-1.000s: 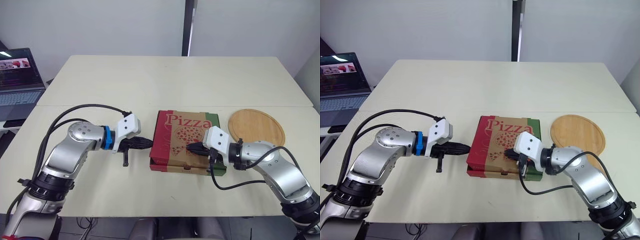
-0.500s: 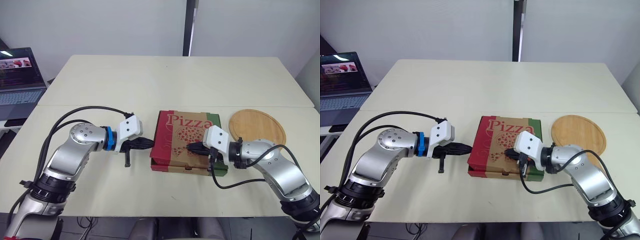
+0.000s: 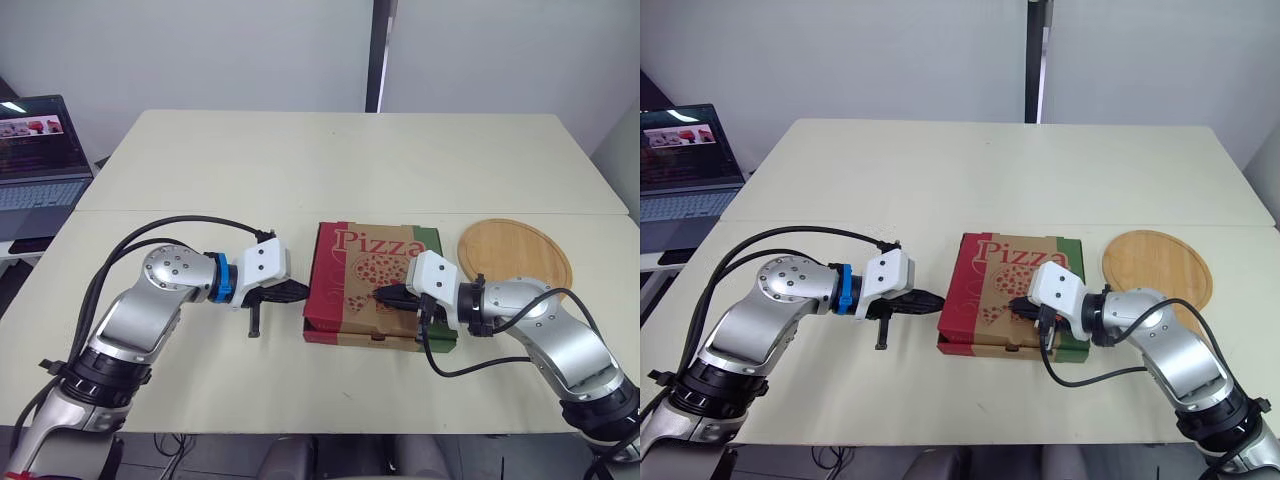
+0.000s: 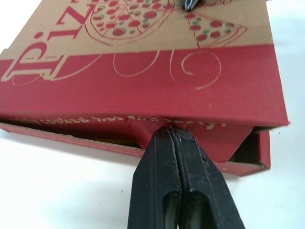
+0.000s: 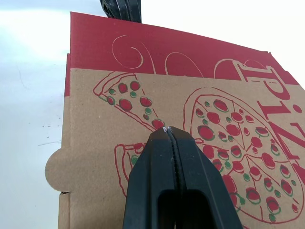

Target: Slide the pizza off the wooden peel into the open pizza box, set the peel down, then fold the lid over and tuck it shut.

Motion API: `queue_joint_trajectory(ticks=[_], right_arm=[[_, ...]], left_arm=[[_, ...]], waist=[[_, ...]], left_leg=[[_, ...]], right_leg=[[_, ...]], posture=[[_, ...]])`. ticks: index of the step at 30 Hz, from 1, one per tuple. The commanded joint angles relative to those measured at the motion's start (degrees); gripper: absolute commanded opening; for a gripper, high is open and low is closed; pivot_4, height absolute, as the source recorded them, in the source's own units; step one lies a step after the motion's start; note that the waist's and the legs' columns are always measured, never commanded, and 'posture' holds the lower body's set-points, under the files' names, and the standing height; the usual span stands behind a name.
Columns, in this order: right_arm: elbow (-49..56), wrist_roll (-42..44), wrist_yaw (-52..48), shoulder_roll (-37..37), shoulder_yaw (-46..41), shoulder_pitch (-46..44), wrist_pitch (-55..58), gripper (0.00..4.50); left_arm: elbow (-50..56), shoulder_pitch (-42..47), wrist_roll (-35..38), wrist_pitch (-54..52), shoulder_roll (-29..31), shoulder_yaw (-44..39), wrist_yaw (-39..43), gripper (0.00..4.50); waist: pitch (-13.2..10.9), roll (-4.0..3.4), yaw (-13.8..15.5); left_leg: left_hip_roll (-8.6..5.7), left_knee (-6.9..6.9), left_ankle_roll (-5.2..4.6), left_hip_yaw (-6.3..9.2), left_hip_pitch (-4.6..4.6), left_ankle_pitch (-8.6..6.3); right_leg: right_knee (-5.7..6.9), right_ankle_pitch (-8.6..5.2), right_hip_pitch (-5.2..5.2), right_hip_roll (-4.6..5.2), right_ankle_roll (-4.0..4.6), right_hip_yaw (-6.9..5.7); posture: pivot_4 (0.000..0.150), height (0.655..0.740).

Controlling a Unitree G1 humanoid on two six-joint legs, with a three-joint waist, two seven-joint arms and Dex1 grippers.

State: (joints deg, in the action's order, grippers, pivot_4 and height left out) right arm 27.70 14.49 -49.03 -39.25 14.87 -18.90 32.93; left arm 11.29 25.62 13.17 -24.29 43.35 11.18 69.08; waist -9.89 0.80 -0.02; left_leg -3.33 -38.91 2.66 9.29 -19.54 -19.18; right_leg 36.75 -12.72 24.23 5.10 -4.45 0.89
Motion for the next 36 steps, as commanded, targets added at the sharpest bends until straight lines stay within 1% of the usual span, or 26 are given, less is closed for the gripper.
queue_joint_trajectory(ticks=[1,4,7,11,16,20,22,23,25,28,32,36], right_arm=[[0.44,-0.33,-0.61,0.05,0.41,-0.61,-0.62,0.06],[0.27,-0.35,-0.71,0.09,0.49,-0.68,-0.78,0.06],[0.04,-0.35,-0.86,0.06,0.54,-0.76,-0.97,0.06],[-0.30,-0.39,-1.08,-0.05,0.64,-1.00,-1.35,0.06],[-0.70,-0.93,-1.23,0.01,0.94,-1.09,-1.73,0.06],[-0.92,-1.95,-1.03,-0.15,1.61,-0.53,-2.32,0.06],[-1.13,-2.77,-1.13,-0.27,1.97,-0.25,-2.75,0.06],[-1.32,-3.17,-1.18,-0.32,2.18,-0.09,-3.00,0.06],[-1.74,-3.91,-1.27,-0.44,2.61,0.19,-3.61,0.06],[-2.47,-5.36,-1.40,-0.53,3.47,0.56,-4.81,0.06],[-3.78,-7.35,-1.04,-0.46,4.09,1.32,-6.82,0.06],[-4.99,-8.50,-0.38,-0.26,3.58,2.83,-8.82,0.06]], left_arm=[[2.86,1.96,2.29,-1.14,-2.57,-0.28,-1.73,0.00],[2.84,2.65,2.74,-2.17,-4.10,-1.45,-3.36,0.00],[2.98,2.55,3.00,-3.08,-4.09,-2.15,-3.74,0.00],[3.58,1.28,3.30,-3.40,-2.47,-2.60,-3.48,0.00],[3.16,-0.37,4.08,-4.03,1.26,-4.24,-2.39,0.00],[2.43,0.95,8.28,-8.43,1.96,-8.11,-2.91,0.00],[4.29,1.49,10.85,-11.48,1.20,-8.45,-3.19,0.00],[5.11,1.39,11.03,-12.02,0.75,-7.58,-3.41,0.00],[5.40,1.12,9.67,-11.18,0.07,-4.98,-3.95,0.00],[3.32,1.21,5.14,-7.54,-1.16,-0.14,-4.67,0.00],[-3.11,2.04,-1.92,-2.46,-2.56,5.28,-6.69,0.00],[-6.69,0.97,-4.40,-0.85,-3.26,7.78,-7.04,0.00]], waist=[[0.00,0.00,0.06],[0.00,0.01,0.07],[0.00,0.00,-0.10],[-0.01,0.01,-0.12],[-0.01,0.00,-0.20],[-0.01,0.00,-0.17],[-0.01,0.00,-0.17],[-0.01,0.00,-0.17],[-0.01,0.00,-0.21],[-0.01,0.00,-0.23],[0.00,0.02,-0.17],[0.03,0.00,-0.13]], left_leg=[[0.00,0.00,0.00,0.01,0.00,0.00],[-0.01,-0.01,0.01,0.02,0.00,0.01],[0.01,-0.01,0.02,0.01,0.00,0.01],[0.01,0.00,0.02,0.01,-0.01,0.01],[0.01,0.02,0.02,0.01,-0.01,0.01],[0.02,0.02,0.01,0.01,-0.01,0.00],[0.02,0.02,0.01,0.01,-0.01,0.00],[0.01,0.02,0.01,0.01,-0.01,0.00],[0.01,0.02,0.02,0.00,-0.01,0.01],[0.01,0.02,0.03,-0.01,0.00,0.01],[0.02,0.02,0.03,-0.01,0.05,0.01],[0.01,0.03,0.02,-0.04,0.18,0.01]], right_leg=[[0.00,0.00,-0.01,0.00,0.00,-0.01],[0.00,0.00,-0.02,0.01,0.00,-0.02],[0.01,0.00,0.02,0.00,0.00,-0.01],[0.00,0.00,0.04,0.00,0.00,0.00],[0.00,0.00,0.06,0.00,0.00,0.00],[0.01,0.00,0.06,-0.01,0.00,0.00],[0.00,-0.01,0.05,-0.01,-0.01,-0.01],[0.00,0.00,0.05,-0.01,-0.01,0.00],[0.00,-0.01,0.05,0.00,-0.01,0.00],[0.00,0.00,0.06,0.00,0.00,0.01],[0.01,0.00,0.01,-0.01,0.00,0.01],[0.00,0.00,-0.12,-0.01,0.00,0.04]], posture=[[0.150,0.7400],[0.150,0.7400],[0.150,0.7400],[0.150,0.7400],[0.150,0.7400],[0.150,0.7400],[0.150,0.7400],[0.150,0.7400],[0.150,0.7400],[0.150,0.7400],[0.150,0.7400],[0.150,0.7400]])
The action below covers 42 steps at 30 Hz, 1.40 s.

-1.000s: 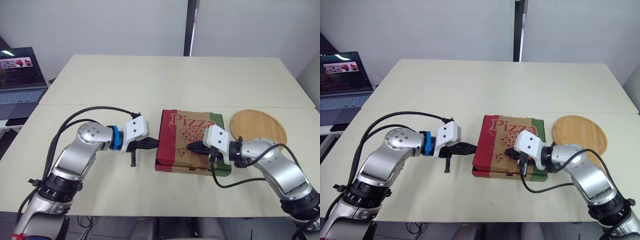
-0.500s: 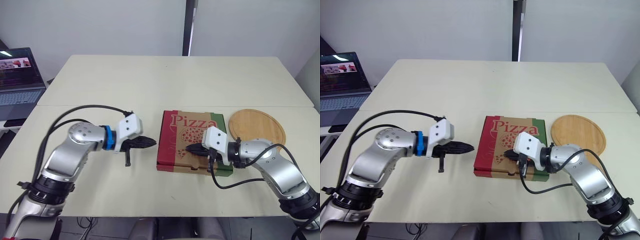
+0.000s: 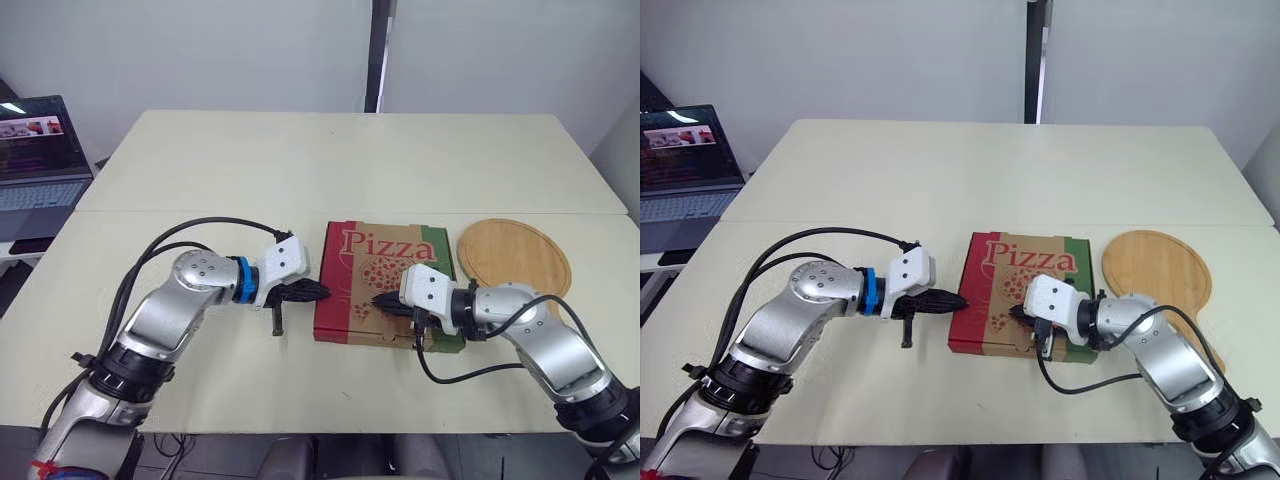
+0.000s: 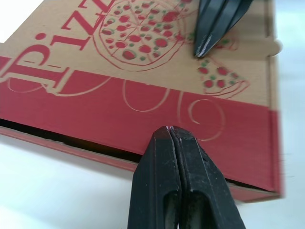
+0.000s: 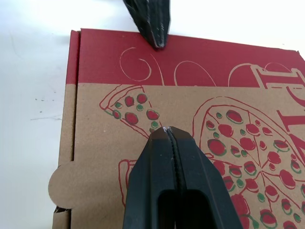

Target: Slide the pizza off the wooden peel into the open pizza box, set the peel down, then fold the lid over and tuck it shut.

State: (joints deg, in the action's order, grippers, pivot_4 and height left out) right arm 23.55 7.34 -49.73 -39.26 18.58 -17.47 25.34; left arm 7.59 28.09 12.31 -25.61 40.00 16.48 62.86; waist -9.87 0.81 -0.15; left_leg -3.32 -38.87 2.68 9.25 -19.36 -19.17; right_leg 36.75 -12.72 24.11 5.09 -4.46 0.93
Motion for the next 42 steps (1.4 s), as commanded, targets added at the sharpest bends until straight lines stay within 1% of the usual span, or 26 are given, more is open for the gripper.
queue_joint_trajectory(ticks=[1,4,6,8,12,16,24,32,42], right_arm=[[-1.11,-1.48,0.58,-0.20,-0.44,1.91,-1.88,0.06],[-1.53,-1.76,1.17,-0.22,-1.45,3.04,-3.62,0.06],[-1.43,-1.42,1.47,-0.20,-2.36,3.42,-4.39,0.06],[-1.01,-0.74,1.69,0.12,-3.38,3.54,-4.72,0.06],[0.29,1.75,2.77,1.65,-6.98,2.73,-3.77,0.06],[0.27,2.61,3.49,2.03,-9.51,2.22,-2.76,0.06],[0.16,2.05,2.93,-0.27,-11.91,5.14,-2.97,0.06],[0.73,0.41,2.86,-2.42,-11.21,9.11,-3.48,0.06],[0.99,0.50,2.71,-3.72,-12.67,10.05,-3.66,0.06]], left_arm=[[-3.21,-2.14,-3.67,0.47,-0.08,2.85,-0.87,0.00],[-3.22,-3.62,-3.67,0.74,-0.27,3.17,-1.01,0.00],[-2.51,-4.03,-2.61,0.10,-0.65,2.24,-1.35,0.00],[-1.78,-3.93,-1.16,-0.81,-1.29,0.55,-2.00,0.00],[0.22,-2.34,4.64,-4.58,-2.75,-6.75,-4.19,0.00],[0.74,0.10,7.23,-7.44,-3.30,-10.51,-5.94,0.00],[-0.79,0.51,5.40,-5.07,-3.33,-10.71,-6.77,0.00],[-1.42,1.35,4.10,-2.68,-5.57,-8.09,-6.89,0.00],[-8.11,1.70,-2.98,2.29,-5.19,-1.19,-4.98,0.00]], waist=[[0.02,-0.02,0.00],[0.07,-0.05,0.02],[0.09,-0.08,0.02],[0.09,-0.08,0.00],[0.07,-0.07,-0.04],[0.03,-0.05,-0.06],[0.00,-0.03,-0.04],[0.00,-0.02,-0.03],[0.00,-0.02,0.00]], left_leg=[[0.00,0.01,0.00,0.00,0.03,0.00],[0.00,0.06,-0.16,-0.01,0.25,-0.09],[0.01,0.12,-0.24,0.00,0.56,-0.14],[0.01,0.12,-0.25,0.00,0.59,-0.14],[0.02,0.10,-0.25,0.03,0.56,-0.14],[0.02,0.10,-0.23,0.04,0.43,-0.13],[0.00,0.13,-0.02,0.01,0.35,-0.03],[0.01,0.13,-0.06,0.00,0.34,-0.05],[0.00,0.13,-0.11,0.00,0.35,-0.08]], right_leg=[[0.00,0.00,-0.02,0.00,0.00,0.00],[-0.01,-0.01,-0.20,0.00,-0.01,0.03],[-0.07,-0.05,-0.53,0.00,-0.02,0.02],[-0.07,-0.19,-0.58,0.00,-0.26,0.02],[-0.03,-0.16,-0.53,0.00,-0.21,0.01],[-0.01,-0.05,-0.33,-0.01,-0.03,0.01],[-0.06,-0.05,-0.25,-0.01,-0.02,0.03],[-0.06,-0.05,-0.27,-0.01,-0.03,0.04],[-0.08,-0.05,-0.30,-0.01,-0.03,0.03]], posture=[[0.150,0.7400],[0.150,0.7400],[0.150,0.7400],[0.150,0.7400],[0.150,0.7400],[0.150,0.7400],[0.150,0.7400],[0.150,0.7400],[0.150,0.7400]])
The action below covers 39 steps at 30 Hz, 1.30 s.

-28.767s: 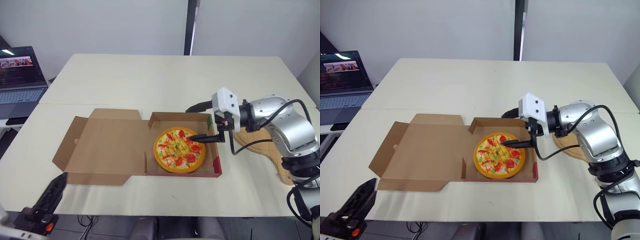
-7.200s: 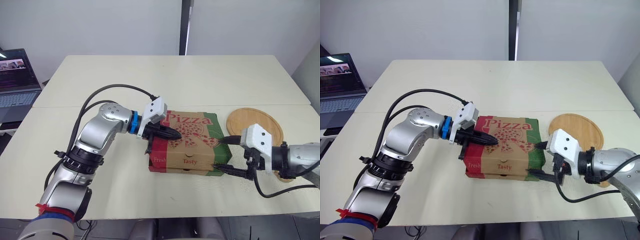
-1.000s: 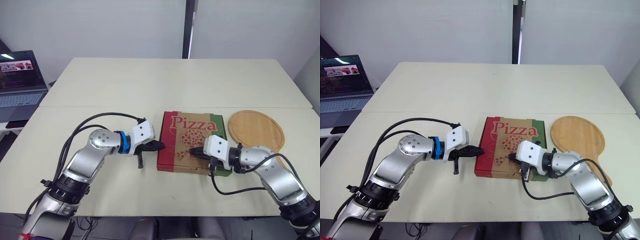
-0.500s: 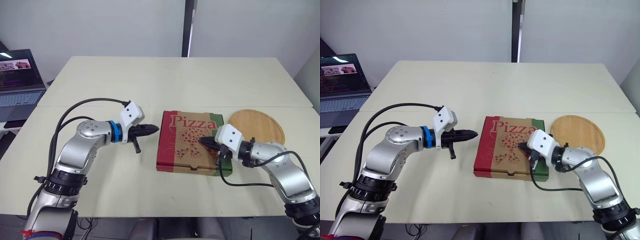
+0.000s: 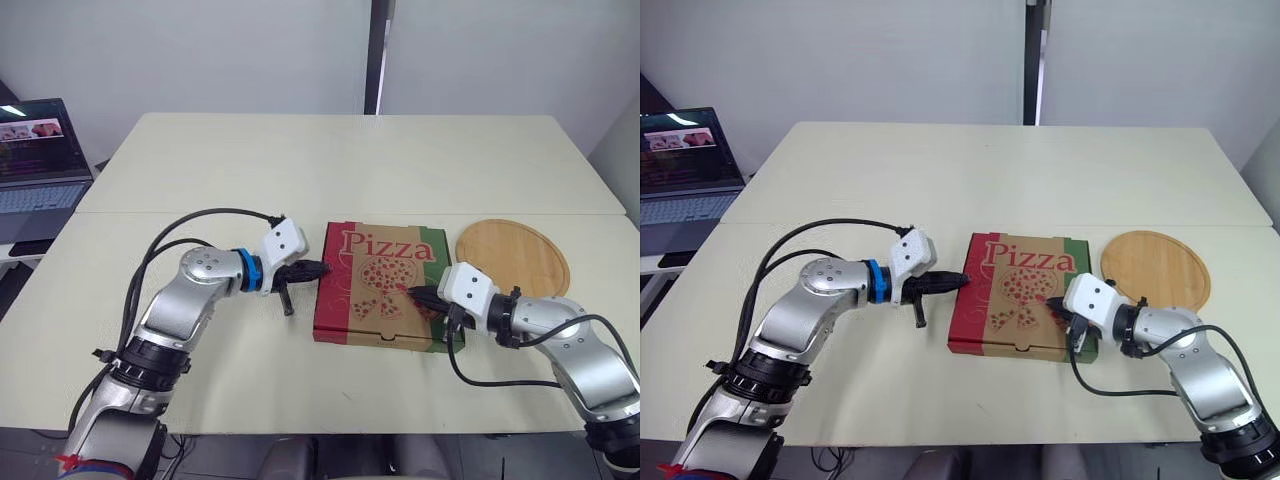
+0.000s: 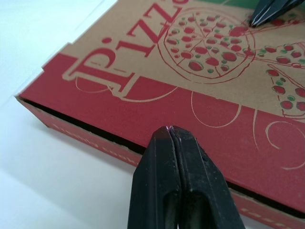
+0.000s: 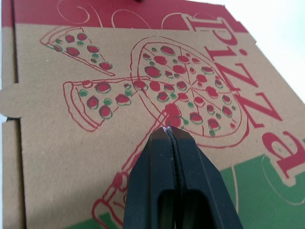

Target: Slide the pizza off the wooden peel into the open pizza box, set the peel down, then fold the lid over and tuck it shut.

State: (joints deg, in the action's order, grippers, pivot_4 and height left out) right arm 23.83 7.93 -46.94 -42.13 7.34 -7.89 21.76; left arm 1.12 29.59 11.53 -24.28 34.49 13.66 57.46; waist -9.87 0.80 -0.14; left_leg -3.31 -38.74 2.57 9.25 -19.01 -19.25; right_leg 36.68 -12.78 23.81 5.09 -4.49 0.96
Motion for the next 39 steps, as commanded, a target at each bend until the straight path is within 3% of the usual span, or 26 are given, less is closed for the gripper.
queue_joint_trajectory(ticks=[1,10,15,22,30,39], right_arm=[[0.60,-0.22,-0.10,-1.03,-1.48,0.66,-0.22,0.06],[0.18,-0.91,-0.21,-1.53,-1.59,1.10,-1.02,0.06],[0.84,0.52,0.41,-0.95,-3.88,0.70,-1.41,0.06],[2.09,3.26,1.90,0.50,-8.74,0.38,-1.33,0.06],[-2.73,5.50,0.57,-2.55,-21.69,4.57,-6.78,0.06],[-18.38,6.33,-4.24,-7.39,-33.59,13.99,-13.57,0.06]], left_arm=[[-1.76,-0.15,-2.49,0.73,0.29,2.12,0.61,0.00],[-0.33,-2.04,-2.01,-0.44,-0.12,2.17,0.82,0.00],[2.84,-2.26,3.37,-2.75,-0.83,-4.27,0.05,0.00],[7.35,-5.82,6.90,-4.85,4.16,-12.19,-0.41,0.00],[3.99,-19.01,4.37,2.24,11.66,-23.67,-3.40,0.00],[-1.14,-34.90,0.58,13.10,10.45,-35.15,-12.20,0.00]], waist=[[0.00,0.00,0.00],[0.03,-0.02,-0.01],[0.01,-0.01,-0.01],[-0.05,0.00,-0.16],[-0.13,-0.09,0.03],[-0.13,-0.09,0.07]], left_leg=[[0.00,0.00,-0.01,-0.01,0.01,-0.01],[0.01,0.00,-0.11,0.00,0.13,-0.06],[0.00,0.00,-0.11,0.02,0.11,-0.06],[0.02,0.02,-0.10,0.00,0.01,-0.06],[0.02,0.14,-0.11,-0.06,-0.05,-0.07],[0.10,0.71,-0.12,-0.14,-0.01,-0.06]], right_leg=[[0.00,0.00,-0.01,0.00,0.00,0.01],[-0.02,-0.03,-0.14,0.00,-0.04,0.00],[-0.02,-0.09,-0.13,0.00,-0.15,0.00],[-0.01,-0.02,0.04,0.00,-0.03,0.02],[-0.03,-0.02,0.20,0.00,0.00,0.09],[-0.63,0.00,0.14,0.03,0.02,0.05]], posture=[[0.150,0.7400],[0.150,0.7400],[0.150,0.7400],[0.150,0.7400],[0.150,0.7400],[0.150,0.7400]])
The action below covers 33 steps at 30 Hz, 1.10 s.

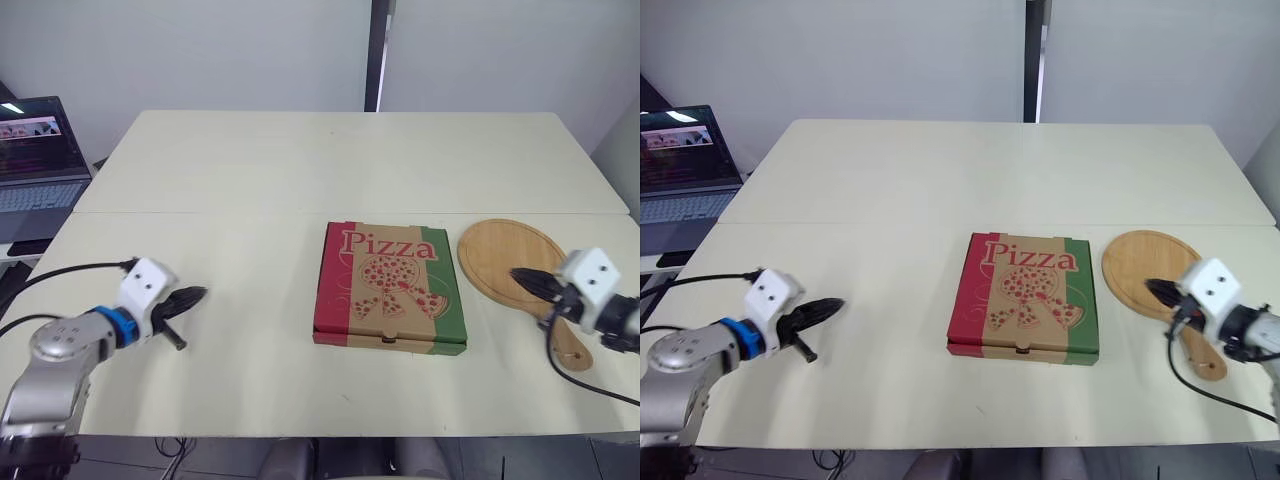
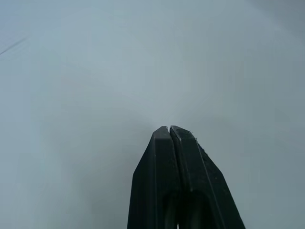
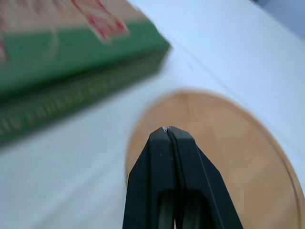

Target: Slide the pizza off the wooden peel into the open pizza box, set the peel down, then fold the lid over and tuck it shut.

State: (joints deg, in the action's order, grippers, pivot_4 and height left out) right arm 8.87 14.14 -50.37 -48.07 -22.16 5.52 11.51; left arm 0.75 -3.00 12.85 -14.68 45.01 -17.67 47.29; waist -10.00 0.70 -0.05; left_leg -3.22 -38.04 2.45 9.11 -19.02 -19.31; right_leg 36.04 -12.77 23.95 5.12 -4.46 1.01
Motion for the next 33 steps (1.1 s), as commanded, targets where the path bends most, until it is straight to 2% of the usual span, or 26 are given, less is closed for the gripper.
queue_joint_trajectory(ticks=[1,5,13,33], right_arm=[[-5.44,-0.14,-0.70,-1.77,-4.81,0.85,-4.29,0.06],[-11.86,-0.59,-0.51,-2.71,-6.15,0.67,-6.74,0.06],[-19.63,-2.35,-0.59,-3.85,-4.86,-0.41,-11.04,0.06],[-19.25,-3.32,-0.57,-3.90,-3.65,-0.70,-10.81,0.06]], left_arm=[[-1.04,-3.58,-0.45,3.75,-0.18,-4.56,-2.12,0.00],[-1.15,-6.47,0.83,4.31,-0.90,-6.65,-3.02,0.00],[-1.88,-6.60,0.61,4.29,-0.98,-6.78,-4.13,0.00],[-0.37,-7.08,0.92,3.13,-1.24,-5.97,-4.33,0.00]], waist=[[0.00,0.00,-0.04],[0.00,0.00,-0.10],[0.00,-0.02,-0.16],[0.01,-0.03,-0.24]], left_leg=[[0.01,0.01,0.00,-0.03,0.00,0.00],[0.01,0.02,-0.01,-0.11,0.01,-0.01],[0.04,0.02,-0.01,-0.11,0.14,0.00],[0.04,0.02,-0.01,-0.10,0.14,0.00]], right_leg=[[-0.03,0.00,0.00,0.00,0.00,0.01],[-0.06,0.00,-0.02,0.01,0.00,0.04],[-0.06,0.00,-0.21,0.00,-0.01,-0.01],[-0.06,0.00,-0.21,0.00,-0.01,0.00]], posture=[[0.150,0.7400],[0.150,0.7400],[0.150,0.7400],[0.150,0.7400]])
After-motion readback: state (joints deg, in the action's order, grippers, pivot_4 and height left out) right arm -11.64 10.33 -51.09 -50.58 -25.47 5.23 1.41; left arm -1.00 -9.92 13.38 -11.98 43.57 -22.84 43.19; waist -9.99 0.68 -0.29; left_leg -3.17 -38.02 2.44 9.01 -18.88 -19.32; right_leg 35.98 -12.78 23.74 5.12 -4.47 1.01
